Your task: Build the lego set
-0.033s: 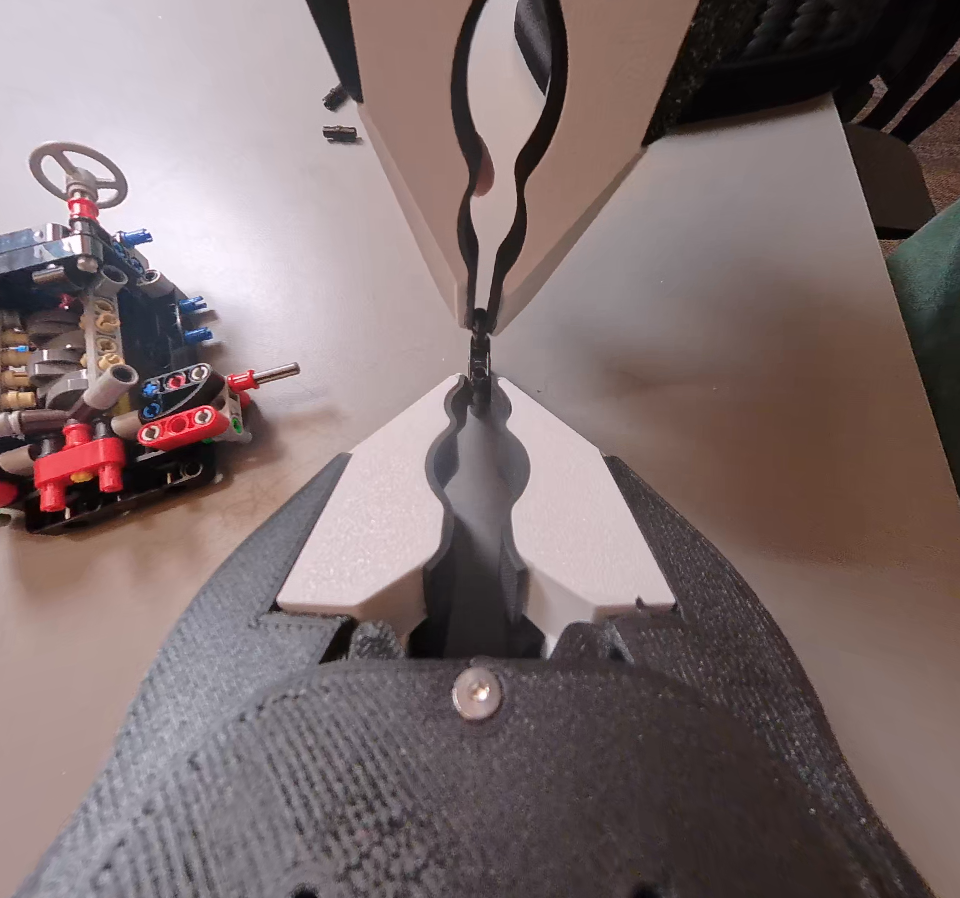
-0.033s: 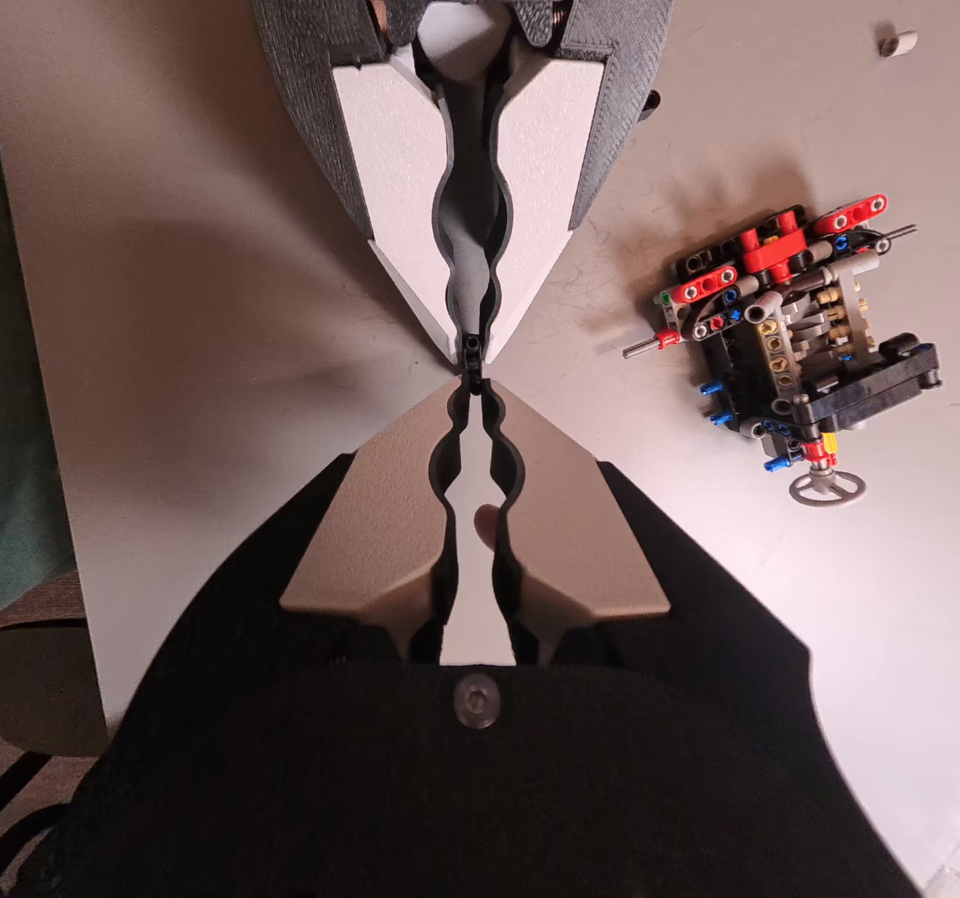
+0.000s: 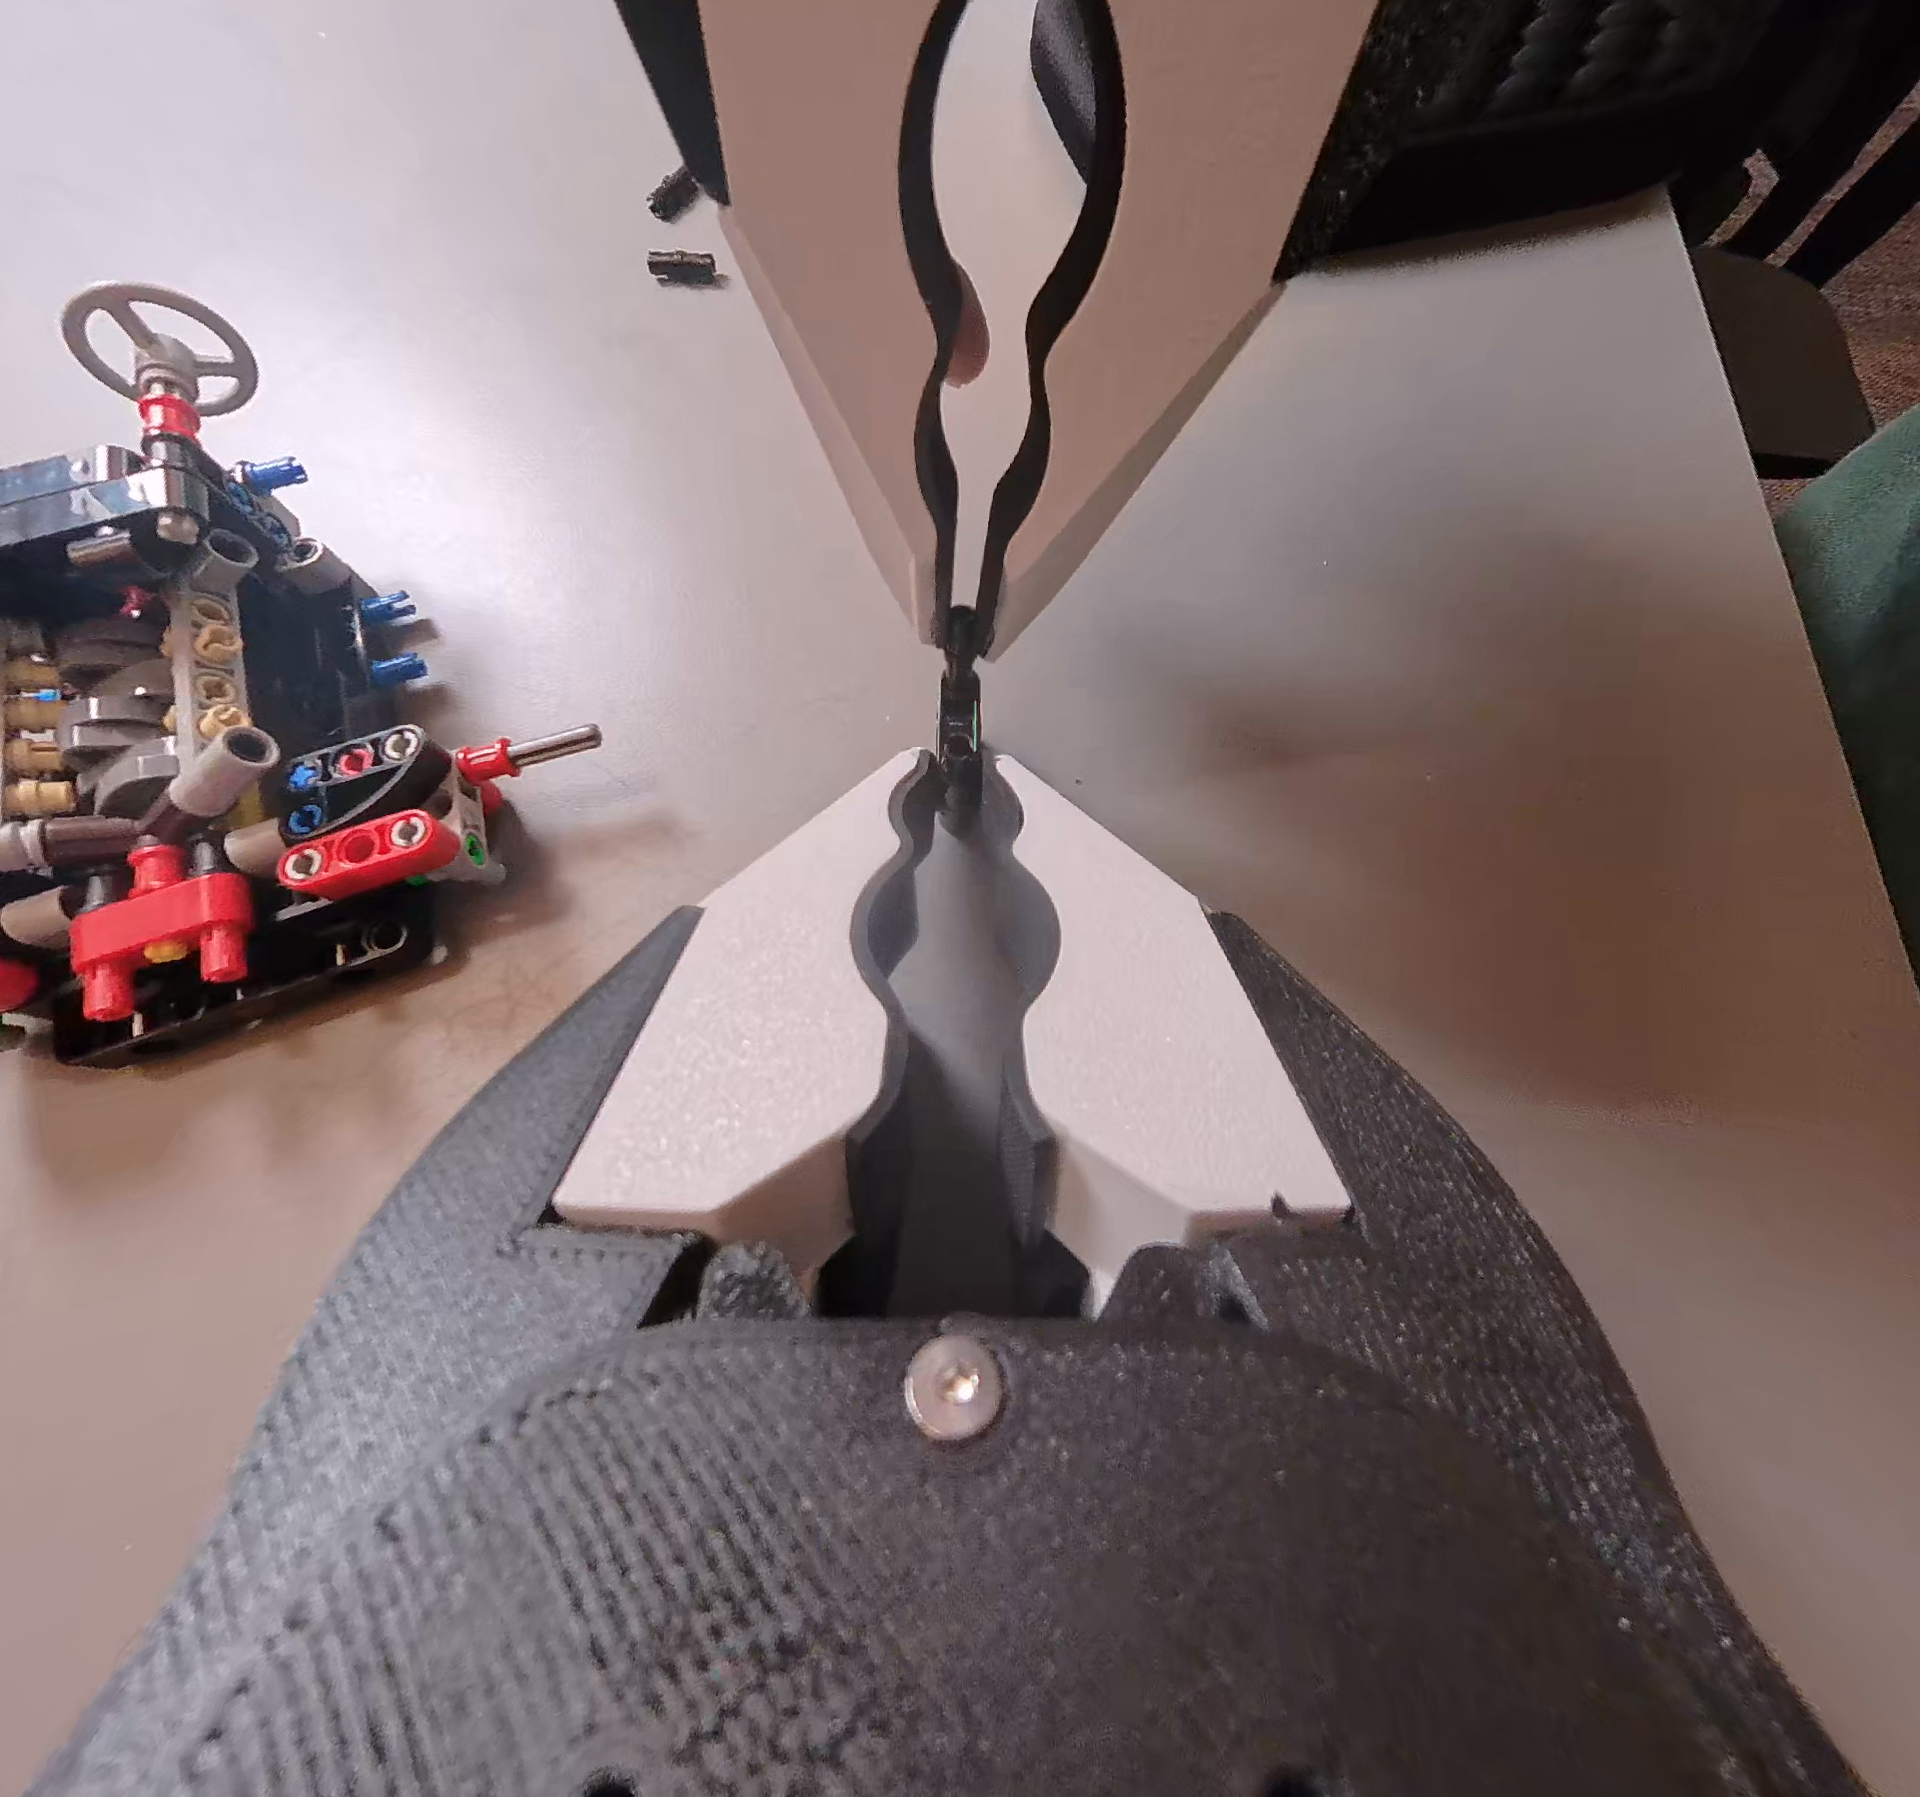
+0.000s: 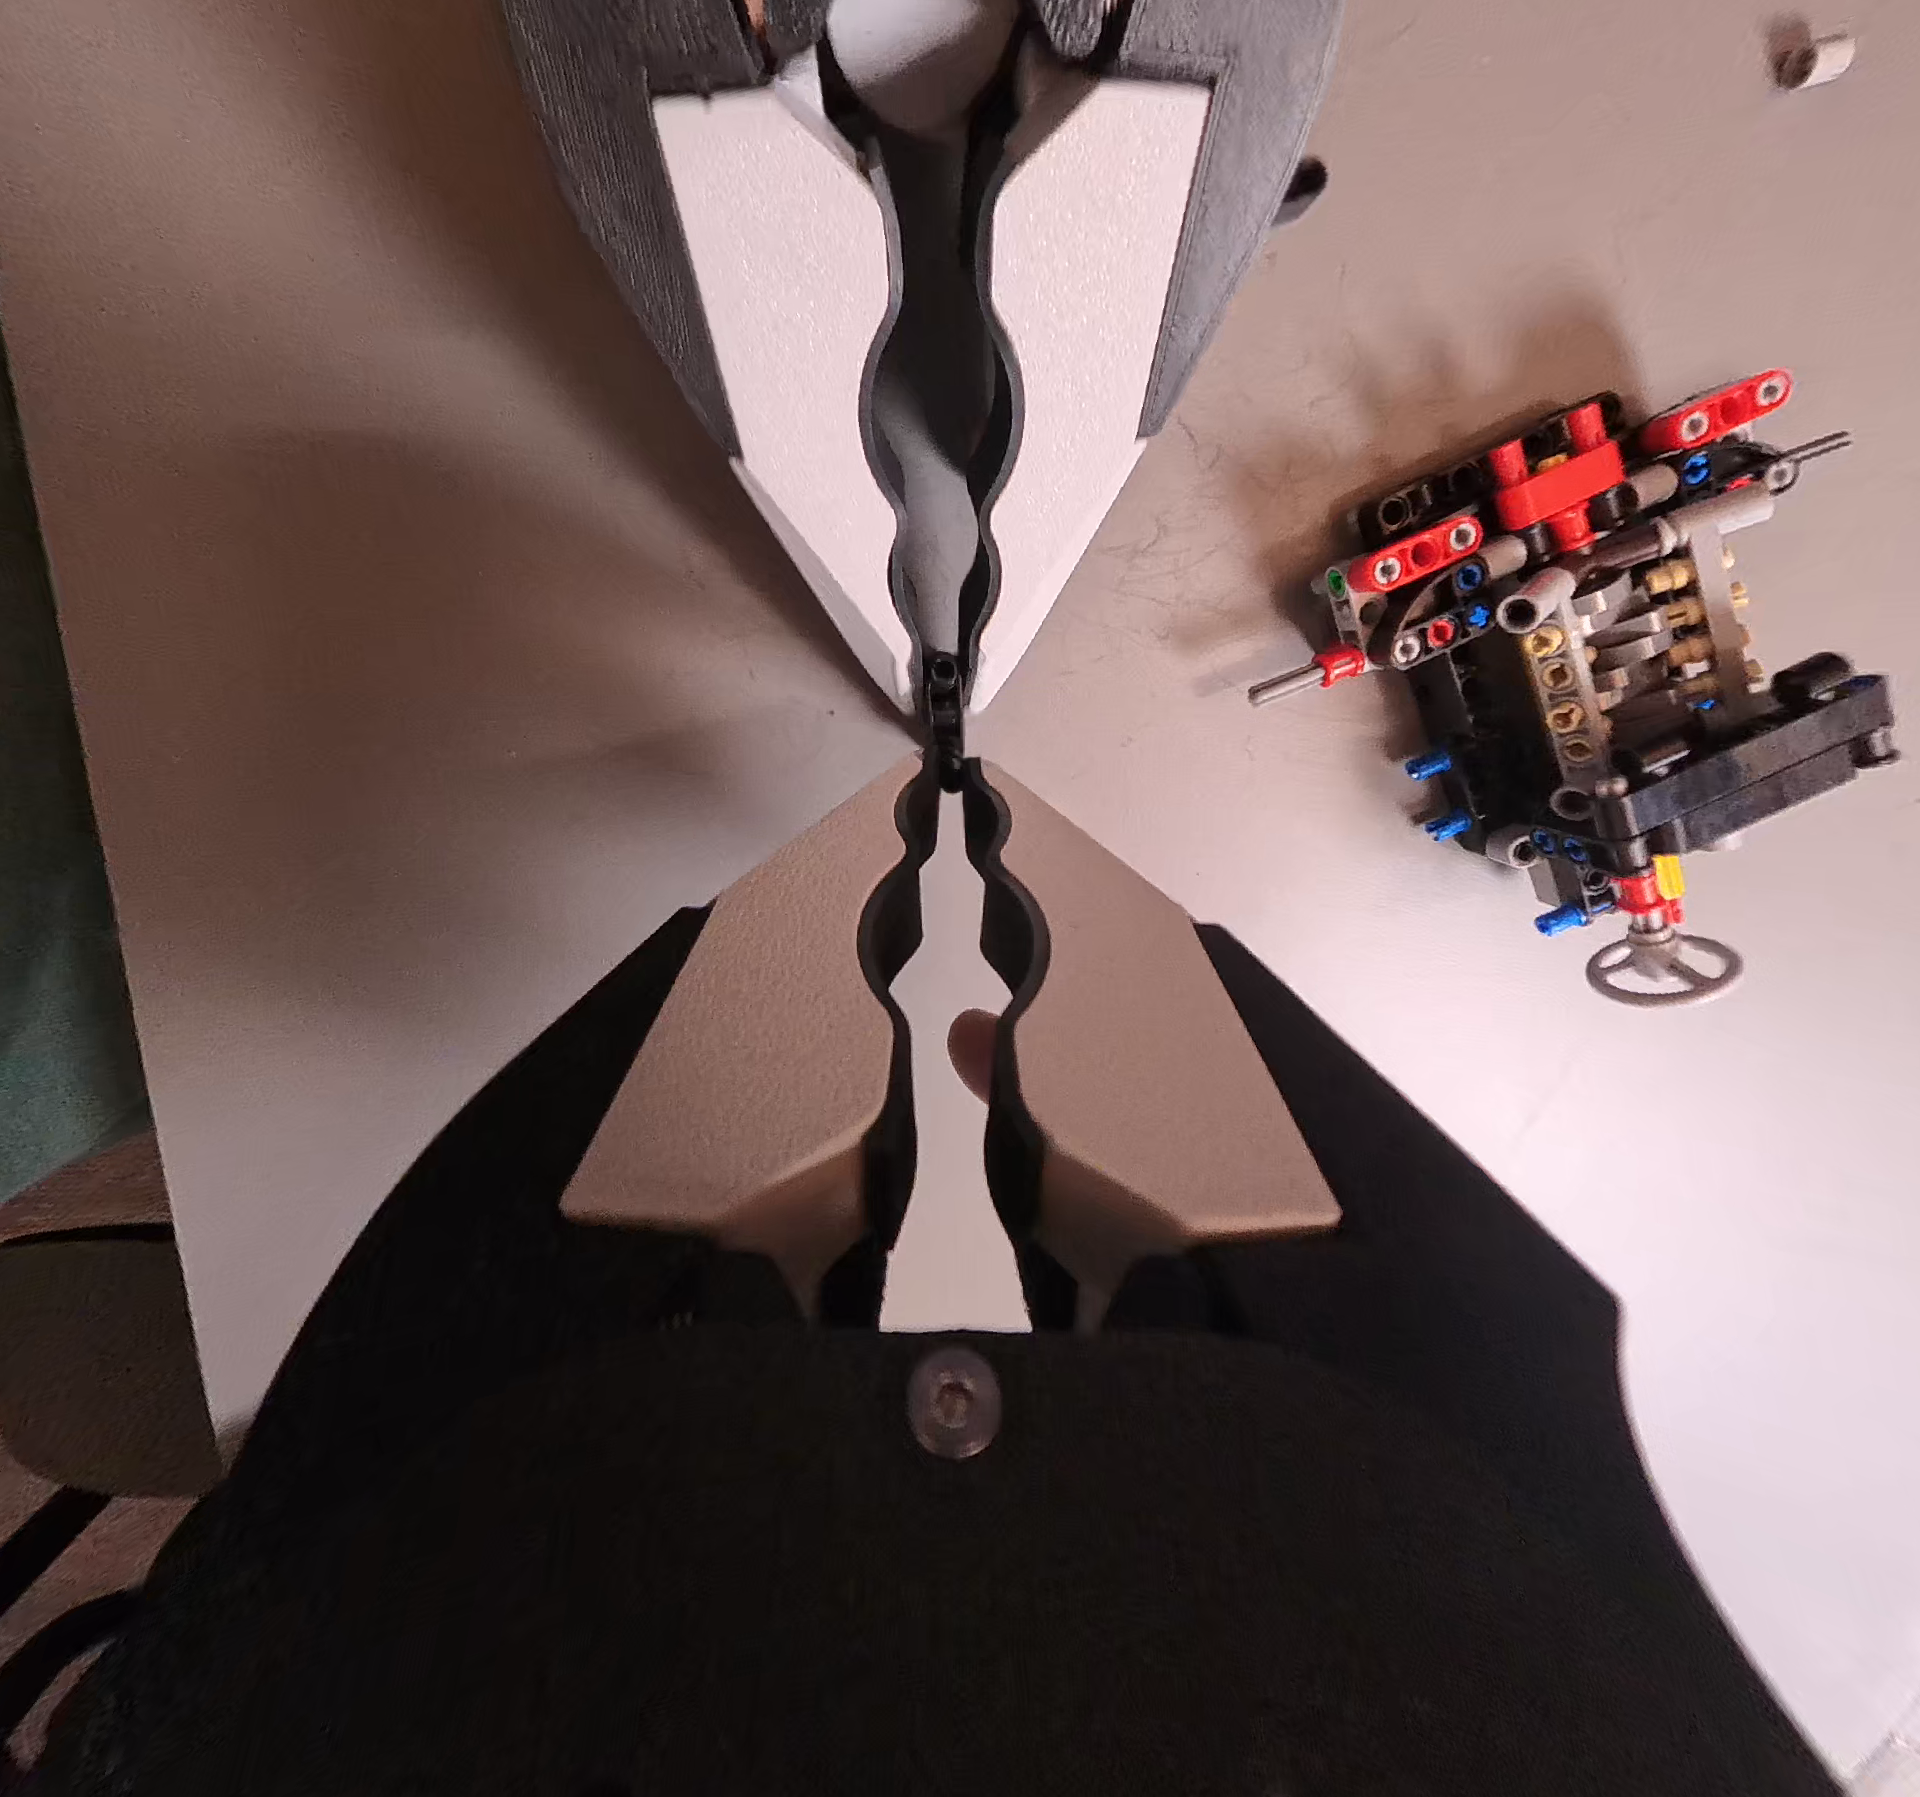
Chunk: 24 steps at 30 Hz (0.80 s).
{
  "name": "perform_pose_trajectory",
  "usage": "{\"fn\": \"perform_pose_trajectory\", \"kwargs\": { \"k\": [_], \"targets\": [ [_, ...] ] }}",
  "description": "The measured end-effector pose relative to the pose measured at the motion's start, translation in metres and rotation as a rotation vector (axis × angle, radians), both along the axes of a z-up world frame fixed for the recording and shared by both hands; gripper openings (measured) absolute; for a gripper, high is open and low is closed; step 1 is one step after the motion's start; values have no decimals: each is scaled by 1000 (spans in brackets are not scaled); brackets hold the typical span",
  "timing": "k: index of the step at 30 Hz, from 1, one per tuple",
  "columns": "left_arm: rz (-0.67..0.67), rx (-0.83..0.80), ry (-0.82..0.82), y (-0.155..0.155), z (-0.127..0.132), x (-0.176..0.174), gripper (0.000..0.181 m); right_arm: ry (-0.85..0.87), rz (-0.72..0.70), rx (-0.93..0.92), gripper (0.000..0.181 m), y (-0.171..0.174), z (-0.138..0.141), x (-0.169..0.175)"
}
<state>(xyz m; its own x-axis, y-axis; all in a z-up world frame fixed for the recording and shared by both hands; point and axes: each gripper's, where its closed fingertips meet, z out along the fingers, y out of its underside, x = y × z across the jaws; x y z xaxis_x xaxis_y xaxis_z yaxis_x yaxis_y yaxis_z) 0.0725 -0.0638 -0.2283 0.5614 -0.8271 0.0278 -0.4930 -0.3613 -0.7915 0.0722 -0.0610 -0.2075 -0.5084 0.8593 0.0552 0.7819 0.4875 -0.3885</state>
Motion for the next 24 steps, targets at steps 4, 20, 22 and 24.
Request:
{"fn": "perform_pose_trajectory", "kwargs": {
  "k": [4,20,22,24],
  "targets": [
    [0,-7,-5,-1,0,-1,6,43,0,-18,3,0,-2,1],
    [-12,-6,-4,-2,0,0,6,-77,124,82,3,-2,0,1],
    [-12,-8,-6,-2,0,0,6,-86,132,89,3,-3,0,0],
    [-12,-12,-9,-2,0,0,6,-86,136,89,3,-3,0,-1]
  ]
}}
